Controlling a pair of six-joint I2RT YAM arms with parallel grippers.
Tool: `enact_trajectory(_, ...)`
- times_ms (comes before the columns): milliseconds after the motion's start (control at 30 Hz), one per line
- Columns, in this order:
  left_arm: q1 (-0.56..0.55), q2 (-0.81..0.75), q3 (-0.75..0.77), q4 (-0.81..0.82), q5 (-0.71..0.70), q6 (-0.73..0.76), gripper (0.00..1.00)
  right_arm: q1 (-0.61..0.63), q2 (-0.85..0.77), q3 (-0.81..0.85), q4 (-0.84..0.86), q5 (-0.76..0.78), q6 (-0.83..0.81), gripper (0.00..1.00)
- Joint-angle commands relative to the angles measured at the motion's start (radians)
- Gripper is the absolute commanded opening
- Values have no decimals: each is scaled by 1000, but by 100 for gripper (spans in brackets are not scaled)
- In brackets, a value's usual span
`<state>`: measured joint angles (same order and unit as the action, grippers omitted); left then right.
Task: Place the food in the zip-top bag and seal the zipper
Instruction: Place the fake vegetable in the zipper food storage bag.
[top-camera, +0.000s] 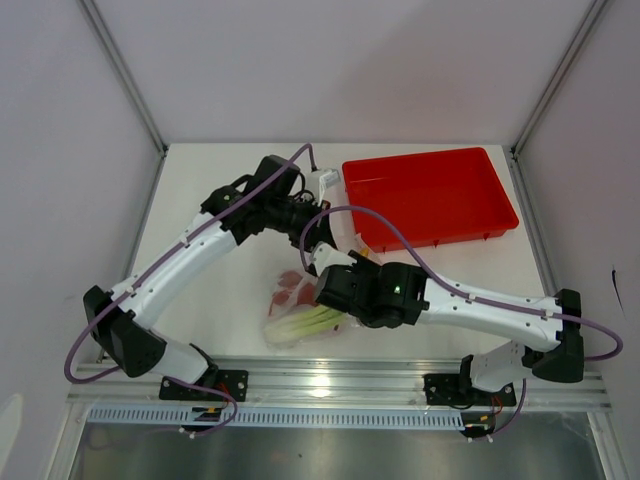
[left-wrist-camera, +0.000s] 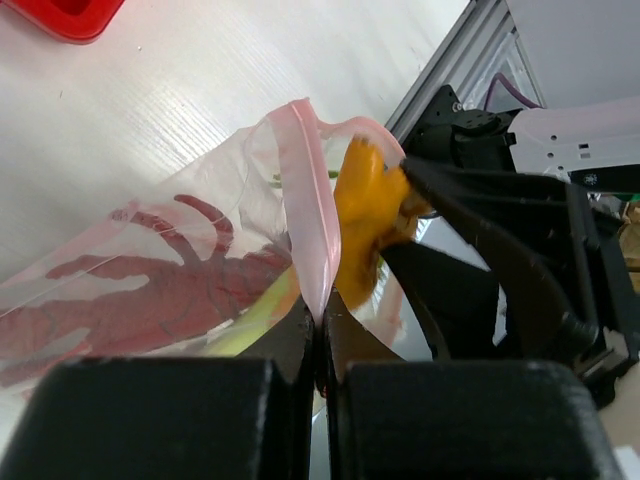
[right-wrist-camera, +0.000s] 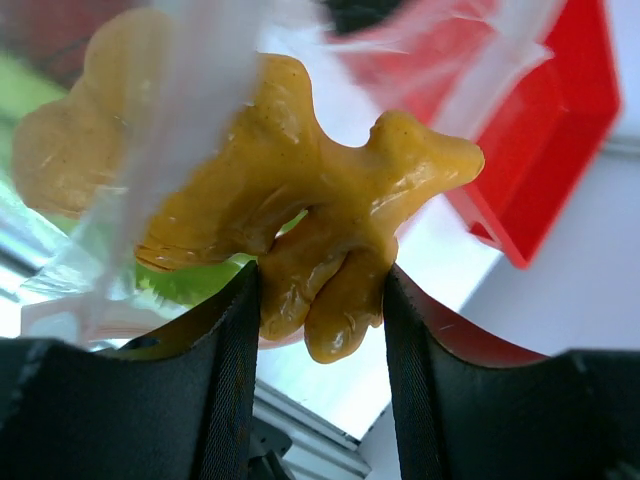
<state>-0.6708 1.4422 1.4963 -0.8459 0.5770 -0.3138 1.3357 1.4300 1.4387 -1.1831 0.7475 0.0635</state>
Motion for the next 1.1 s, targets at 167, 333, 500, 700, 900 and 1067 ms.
enact_trajectory(167,5,-83,-62,87,69,-2,1,25,-13,61,-1,-333,-39,2)
enact_trajectory(333,5,-120,-126,113,98,-1,1,23,-8,85,39,-283,-33,30)
enact_trajectory(500,5,-157,-177,145,161,-5,1,20,-55,16,205,-206,-30,58)
enact_trajectory(700,5,-187,-214,154,187,-13,1,26,-166,-147,399,-145,9,100)
enact_trajectory(900,5,-194,-208,159,187,-24,1,31,-285,-208,444,-133,94,99)
enact_trajectory(1067,7,-203,-203,180,172,-44,1,11,-370,-182,352,-70,263,99)
